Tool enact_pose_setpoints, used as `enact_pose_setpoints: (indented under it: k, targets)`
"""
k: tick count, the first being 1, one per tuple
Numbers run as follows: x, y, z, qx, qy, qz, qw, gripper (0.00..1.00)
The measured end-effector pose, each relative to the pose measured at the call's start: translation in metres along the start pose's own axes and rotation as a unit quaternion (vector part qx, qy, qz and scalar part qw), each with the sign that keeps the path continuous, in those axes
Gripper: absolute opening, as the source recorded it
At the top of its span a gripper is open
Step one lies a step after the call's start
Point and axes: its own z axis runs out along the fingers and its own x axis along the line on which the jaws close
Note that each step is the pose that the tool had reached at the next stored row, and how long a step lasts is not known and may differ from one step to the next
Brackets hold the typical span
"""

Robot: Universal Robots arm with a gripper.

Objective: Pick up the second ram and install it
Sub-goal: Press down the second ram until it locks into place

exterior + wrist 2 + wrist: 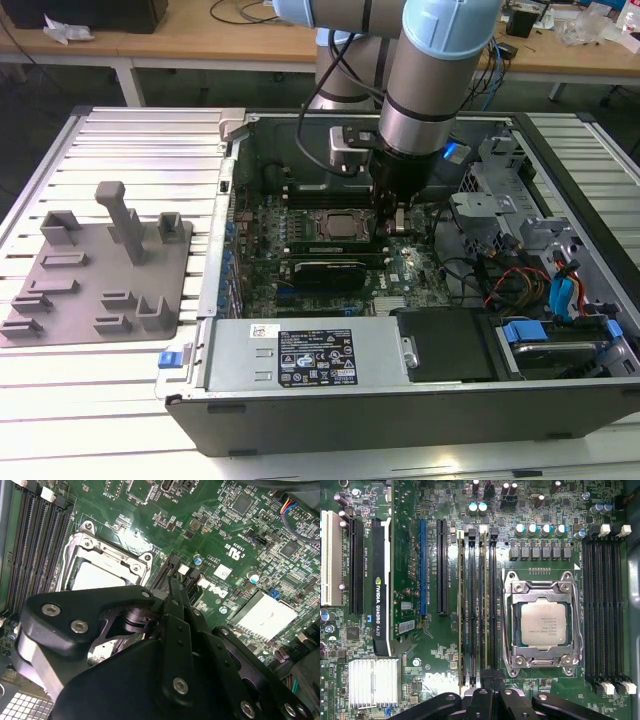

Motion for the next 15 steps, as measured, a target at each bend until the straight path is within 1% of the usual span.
enact_pose_setpoints:
  k: [6,7,8,9,10,13,15]
  targets:
    - [0.0,0.0,0.0006,0.0,0.0,0.0,1.0,0.08]
    - [-0.0002,0.0,-0.0004,0.0002,-0.0006,0.0,1.0,0.08]
    - [-0.0001,0.0002,-0.0039,0.0,-0.0001,0.0,1.0,0.08]
    - [-0.0003,0.0004,-0.01,0.0,-0.0001,0.0,1.0,0.08]
    - [-0.0004,0.0005,-0.014,0.0,-0.0001,0.0,1.0,0.08]
    - [-0.0004,0.0006,-0.0141,0.0,0.0,0.0,1.0,0.08]
    - [-0.0003,0.0031,-0.0141,0.0,0.0,0.0,1.0,0.08]
